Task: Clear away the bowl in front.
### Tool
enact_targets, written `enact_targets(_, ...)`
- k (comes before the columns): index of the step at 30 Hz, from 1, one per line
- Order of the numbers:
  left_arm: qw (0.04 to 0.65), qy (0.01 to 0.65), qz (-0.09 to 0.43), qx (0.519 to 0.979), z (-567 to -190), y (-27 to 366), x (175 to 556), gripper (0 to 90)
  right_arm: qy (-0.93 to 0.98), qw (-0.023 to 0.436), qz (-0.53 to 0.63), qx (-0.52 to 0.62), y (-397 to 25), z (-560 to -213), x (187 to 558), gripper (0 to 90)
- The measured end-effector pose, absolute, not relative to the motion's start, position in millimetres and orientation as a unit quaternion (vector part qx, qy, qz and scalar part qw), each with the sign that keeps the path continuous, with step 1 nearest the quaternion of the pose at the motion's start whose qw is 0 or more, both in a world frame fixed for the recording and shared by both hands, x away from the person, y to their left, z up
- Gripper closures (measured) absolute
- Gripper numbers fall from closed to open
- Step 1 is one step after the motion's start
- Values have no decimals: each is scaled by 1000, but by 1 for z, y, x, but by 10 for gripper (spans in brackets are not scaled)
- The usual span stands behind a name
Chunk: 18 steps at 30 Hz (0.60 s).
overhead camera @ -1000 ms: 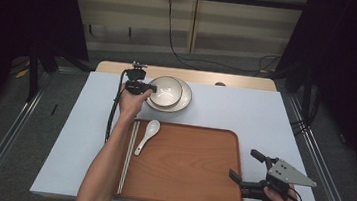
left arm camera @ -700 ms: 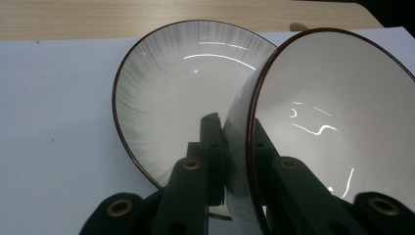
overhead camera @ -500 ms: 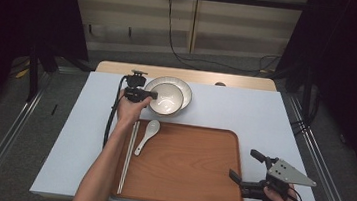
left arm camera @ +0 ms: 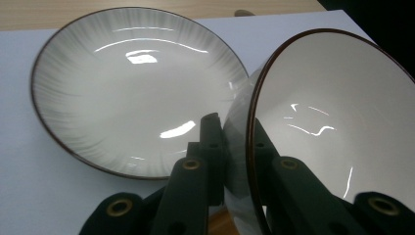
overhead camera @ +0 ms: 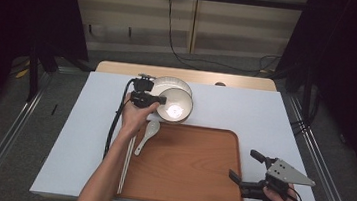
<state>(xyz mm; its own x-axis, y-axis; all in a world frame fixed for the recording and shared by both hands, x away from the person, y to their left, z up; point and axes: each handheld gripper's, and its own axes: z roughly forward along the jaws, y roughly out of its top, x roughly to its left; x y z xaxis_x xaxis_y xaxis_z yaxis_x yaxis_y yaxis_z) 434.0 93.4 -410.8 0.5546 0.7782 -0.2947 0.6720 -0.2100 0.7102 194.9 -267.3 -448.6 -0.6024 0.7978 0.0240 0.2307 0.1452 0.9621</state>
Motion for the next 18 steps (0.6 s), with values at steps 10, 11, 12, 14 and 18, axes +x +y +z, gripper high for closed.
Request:
enact_targets(10,423,453,50,783,-416,77,421,824,714,260,540,362,-267,-449,196,29)
enact_targets(11,419,448,48,789,-416,77,421,824,714,260,541,361,-267,-449,196,28)
enact_targets(12,421,450,46,786,-416,76,420,824,714,259,542,360,-267,-449,196,28)
enact_targets(14,422,443,44,790,-416,74,417,824,714,258,541,362,-267,-449,195,28)
enact_targets(18,425,430,39,796,-415,68,412,824,714,259,542,360,-267,-450,196,28)
